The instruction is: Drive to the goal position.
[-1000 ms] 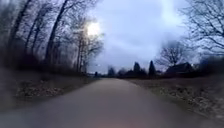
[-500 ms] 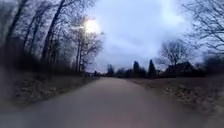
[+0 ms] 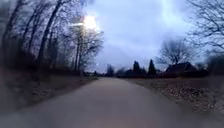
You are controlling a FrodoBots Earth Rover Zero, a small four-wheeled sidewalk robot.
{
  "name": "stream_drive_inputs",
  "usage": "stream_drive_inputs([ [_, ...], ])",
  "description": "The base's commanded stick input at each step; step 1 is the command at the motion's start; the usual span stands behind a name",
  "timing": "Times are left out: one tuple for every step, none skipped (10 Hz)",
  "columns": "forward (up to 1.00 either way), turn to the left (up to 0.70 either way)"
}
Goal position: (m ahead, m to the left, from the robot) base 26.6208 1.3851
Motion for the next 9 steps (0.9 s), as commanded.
stream_drive_inputs([
  [1.0,-0.18],
  [1.0,0.04],
  [1.0,0.04],
  [1.0,0.04],
  [1.0,0.04],
  [1.0,0.04],
  [1.0,0.04],
  [1.0,0.04],
  [1.0,0.04],
])
